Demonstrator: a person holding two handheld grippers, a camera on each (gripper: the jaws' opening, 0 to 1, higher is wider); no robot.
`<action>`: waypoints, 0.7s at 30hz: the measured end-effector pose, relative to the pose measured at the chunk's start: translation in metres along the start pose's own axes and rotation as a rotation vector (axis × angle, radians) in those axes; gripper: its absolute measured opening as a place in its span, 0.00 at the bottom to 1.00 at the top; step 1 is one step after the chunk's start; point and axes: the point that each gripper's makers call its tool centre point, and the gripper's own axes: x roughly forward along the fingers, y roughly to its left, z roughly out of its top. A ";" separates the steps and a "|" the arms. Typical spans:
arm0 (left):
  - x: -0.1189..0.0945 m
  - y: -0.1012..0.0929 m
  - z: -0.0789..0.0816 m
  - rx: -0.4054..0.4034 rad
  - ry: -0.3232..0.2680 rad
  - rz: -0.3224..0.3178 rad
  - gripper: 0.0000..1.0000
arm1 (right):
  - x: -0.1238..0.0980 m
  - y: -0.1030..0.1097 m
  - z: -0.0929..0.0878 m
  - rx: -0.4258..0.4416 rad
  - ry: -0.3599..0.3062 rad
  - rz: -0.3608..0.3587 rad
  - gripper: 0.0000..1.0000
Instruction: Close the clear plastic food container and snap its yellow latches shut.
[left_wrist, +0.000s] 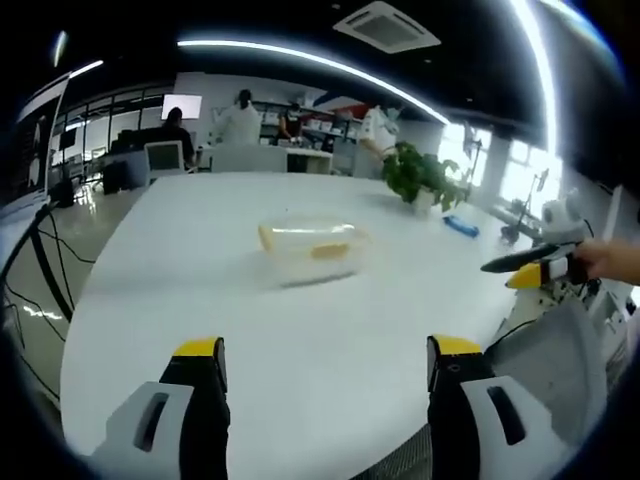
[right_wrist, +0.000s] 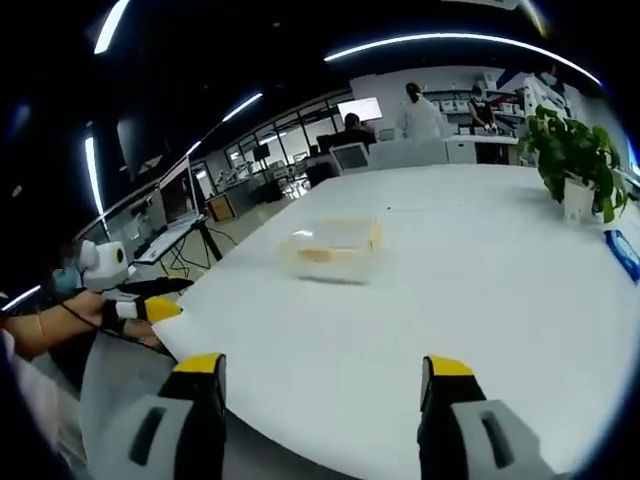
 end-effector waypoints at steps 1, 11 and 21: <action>0.000 0.000 0.001 0.001 -0.001 -0.001 0.82 | 0.000 0.000 0.002 0.000 -0.007 0.000 0.80; -0.005 0.006 0.021 -0.006 -0.063 0.031 0.85 | 0.001 0.007 0.019 0.018 -0.080 0.031 0.80; 0.002 -0.006 0.000 -0.018 -0.006 -0.022 0.84 | 0.000 0.019 -0.005 0.108 -0.071 0.047 0.78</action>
